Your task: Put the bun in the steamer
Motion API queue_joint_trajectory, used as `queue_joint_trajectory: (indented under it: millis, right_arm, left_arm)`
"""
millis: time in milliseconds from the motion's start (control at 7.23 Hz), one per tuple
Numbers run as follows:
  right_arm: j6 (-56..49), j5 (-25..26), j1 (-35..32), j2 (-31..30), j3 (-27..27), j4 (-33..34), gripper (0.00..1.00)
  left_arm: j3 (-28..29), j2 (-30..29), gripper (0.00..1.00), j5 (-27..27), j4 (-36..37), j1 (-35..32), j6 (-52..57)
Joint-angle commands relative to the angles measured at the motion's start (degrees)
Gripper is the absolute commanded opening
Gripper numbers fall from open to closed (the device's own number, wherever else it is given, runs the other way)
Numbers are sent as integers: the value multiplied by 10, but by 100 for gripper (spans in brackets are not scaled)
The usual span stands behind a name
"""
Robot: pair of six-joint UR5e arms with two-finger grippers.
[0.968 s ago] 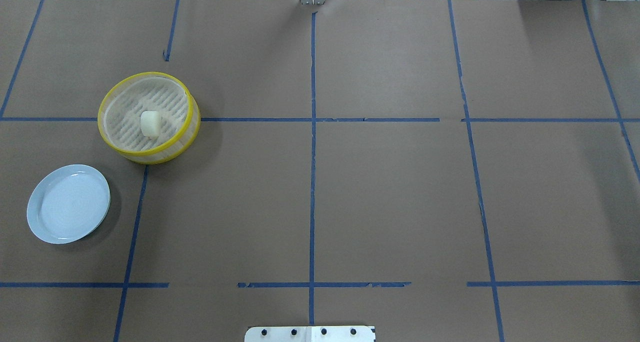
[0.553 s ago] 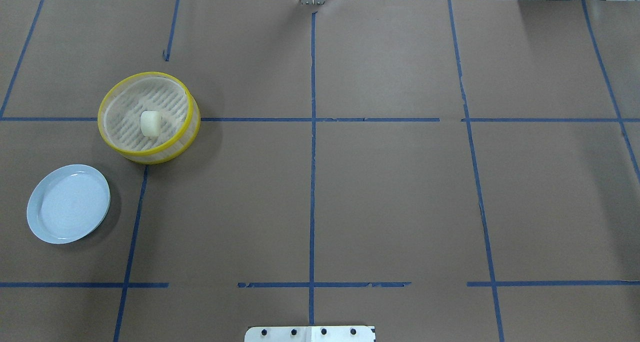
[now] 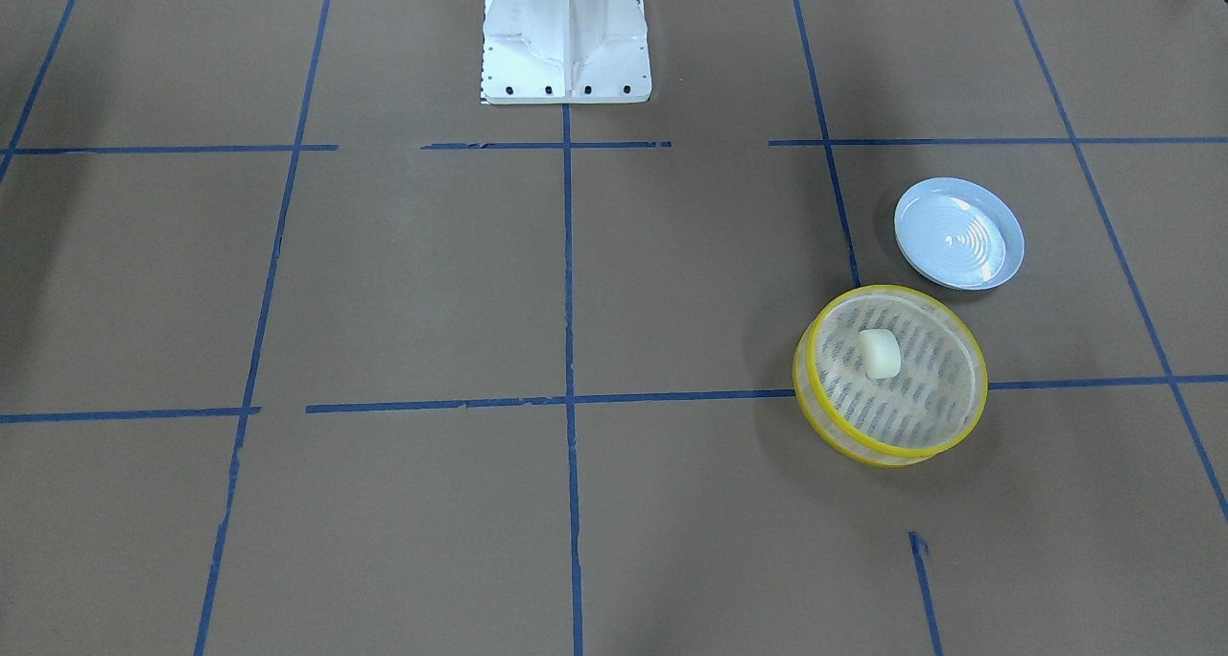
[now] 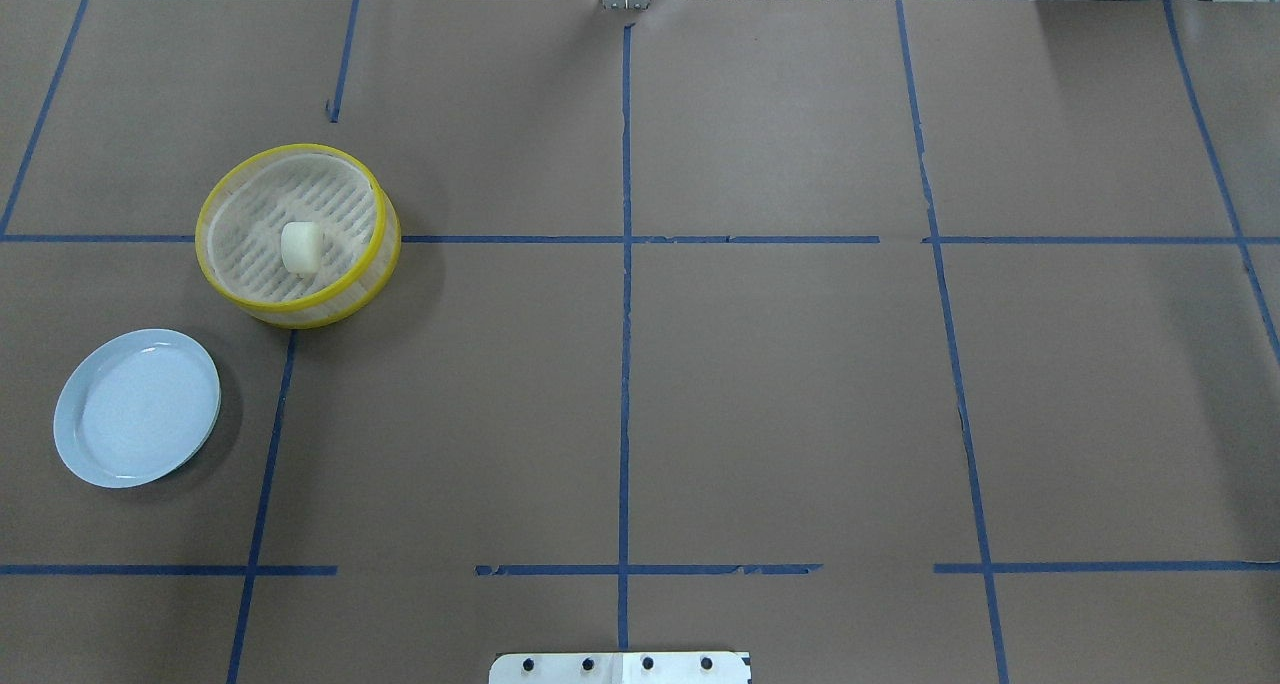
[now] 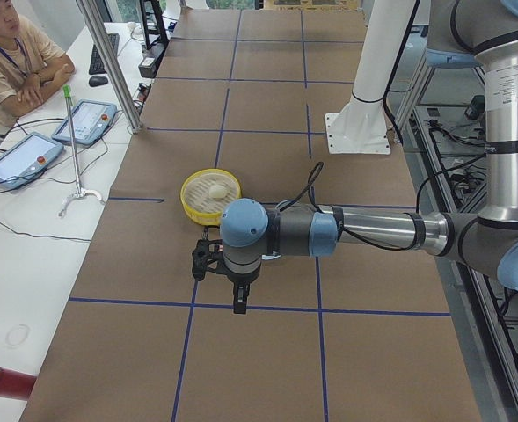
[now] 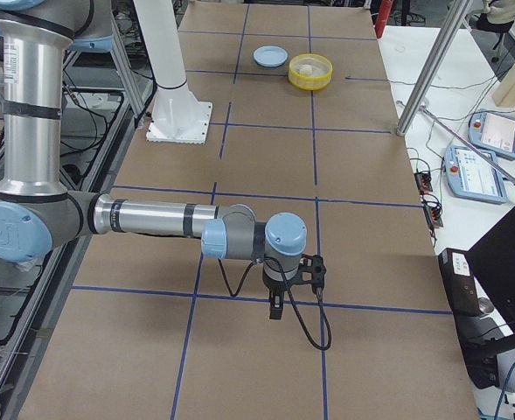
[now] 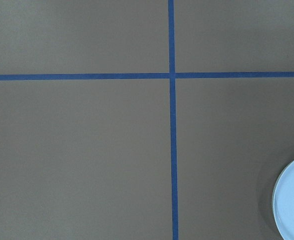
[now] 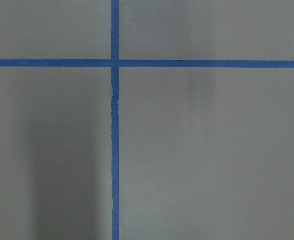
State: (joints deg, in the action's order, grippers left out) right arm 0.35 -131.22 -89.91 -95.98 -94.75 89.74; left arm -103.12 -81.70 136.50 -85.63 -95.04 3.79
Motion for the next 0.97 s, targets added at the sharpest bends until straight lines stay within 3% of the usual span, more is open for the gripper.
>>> queue_joint_trajectory:
  millis: [0,830]
  right_arm:
    - [0,0,0,0,0,0,100]
    - [0,0,0,0,0,0,100]
  left_arm:
    - [1,-1,100,-4,19,1,-2]
    - [4,-18,100,-4,25,4,-45]
